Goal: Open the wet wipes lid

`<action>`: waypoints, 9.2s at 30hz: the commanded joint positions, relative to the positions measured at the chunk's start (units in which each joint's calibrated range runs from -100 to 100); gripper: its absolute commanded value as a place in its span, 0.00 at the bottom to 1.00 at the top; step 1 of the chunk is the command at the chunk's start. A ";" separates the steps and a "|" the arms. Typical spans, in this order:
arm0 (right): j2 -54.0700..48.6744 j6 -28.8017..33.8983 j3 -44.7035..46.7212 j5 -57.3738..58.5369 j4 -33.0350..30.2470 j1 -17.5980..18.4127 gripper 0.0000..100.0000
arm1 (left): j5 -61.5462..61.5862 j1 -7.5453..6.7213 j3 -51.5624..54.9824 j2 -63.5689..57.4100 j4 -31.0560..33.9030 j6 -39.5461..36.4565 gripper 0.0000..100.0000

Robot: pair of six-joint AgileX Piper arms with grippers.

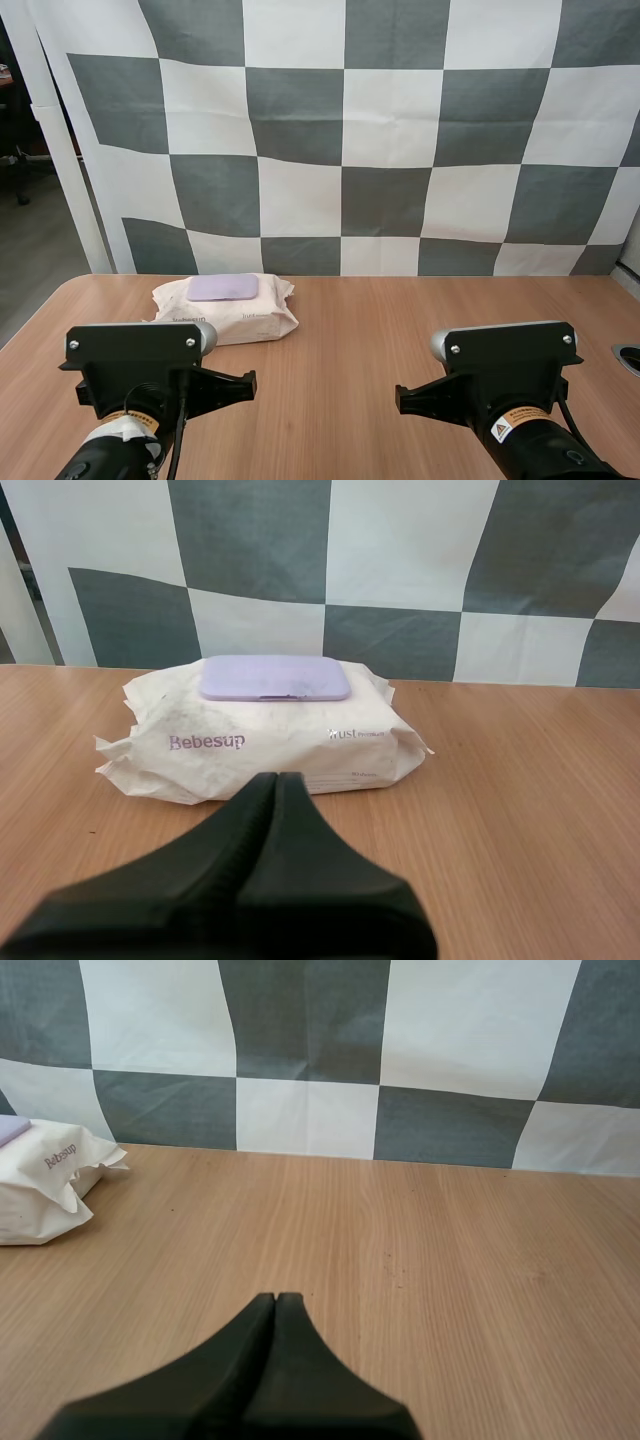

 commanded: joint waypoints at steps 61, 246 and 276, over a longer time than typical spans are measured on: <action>27.40 -15.71 -54.26 35.60 10.90 -0.05 0.00 | 38.79 0.31 -64.56 26.01 7.84 6.54 0.00; 105.78 -47.47 -70.51 -13.44 2.86 25.18 1.00 | 34.38 21.38 -47.92 104.64 -46.73 99.24 0.00; 105.79 -47.47 -73.28 -11.06 3.86 25.03 0.00 | 34.38 21.38 -47.92 104.64 -46.73 99.24 0.00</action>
